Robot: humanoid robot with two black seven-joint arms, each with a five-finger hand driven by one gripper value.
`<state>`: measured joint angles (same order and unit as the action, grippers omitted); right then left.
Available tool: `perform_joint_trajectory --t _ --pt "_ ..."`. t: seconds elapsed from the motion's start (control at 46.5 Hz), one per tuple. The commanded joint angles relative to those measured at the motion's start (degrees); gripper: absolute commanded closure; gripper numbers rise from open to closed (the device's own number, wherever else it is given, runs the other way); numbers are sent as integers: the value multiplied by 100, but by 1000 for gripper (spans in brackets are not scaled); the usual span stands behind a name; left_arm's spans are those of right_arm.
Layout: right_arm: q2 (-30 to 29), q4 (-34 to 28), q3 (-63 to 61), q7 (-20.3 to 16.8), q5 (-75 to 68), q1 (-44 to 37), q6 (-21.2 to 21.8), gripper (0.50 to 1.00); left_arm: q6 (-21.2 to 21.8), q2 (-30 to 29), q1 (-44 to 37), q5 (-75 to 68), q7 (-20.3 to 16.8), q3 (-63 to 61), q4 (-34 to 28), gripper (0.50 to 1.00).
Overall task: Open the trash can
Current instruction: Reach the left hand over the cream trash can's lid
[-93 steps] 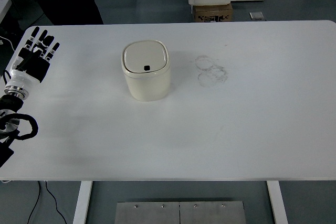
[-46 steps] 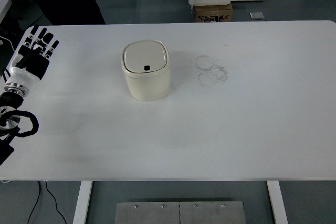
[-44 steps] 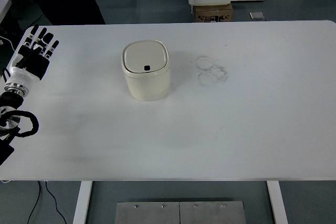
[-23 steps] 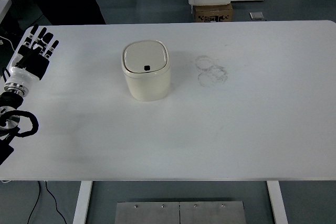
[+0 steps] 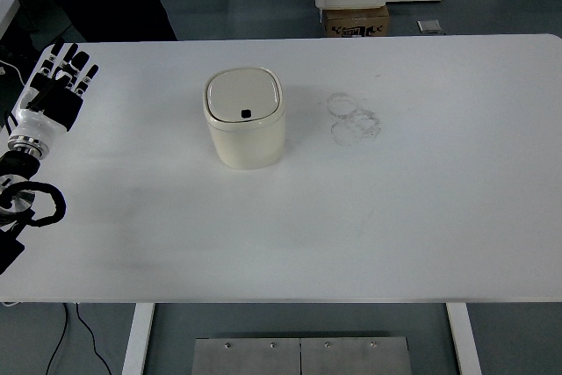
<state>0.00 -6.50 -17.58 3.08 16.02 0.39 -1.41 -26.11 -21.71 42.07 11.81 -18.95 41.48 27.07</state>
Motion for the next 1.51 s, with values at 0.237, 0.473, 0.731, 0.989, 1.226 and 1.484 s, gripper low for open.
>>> perform_joint_trajectory --t 0.237,0.473,0.731,0.989,1.226,1.484 --pt "0 0 0 0 -2 -4 0 509 9 -9 363 -65 40 -140 8 500" --pt "0 0 0 0 -2 -4 0 509 307 -167 1013 -47 40 -1484 509 500" --pt "0 0 0 0 -2 -4 0 509 589 -527 1540 -65 40 -2363 1423 500" --pt "0 0 0 0 -2 -4 0 509 554 -862 2639 -82 40 -3980 2240 500" --pt "0 0 0 0 -2 4 0 509 501 -932 3289 -653 84 -4710 2706 500" --pt "0 0 0 0 -2 -4 0 509 98 -932 3905 -1409 1577 -4992 3102 500"
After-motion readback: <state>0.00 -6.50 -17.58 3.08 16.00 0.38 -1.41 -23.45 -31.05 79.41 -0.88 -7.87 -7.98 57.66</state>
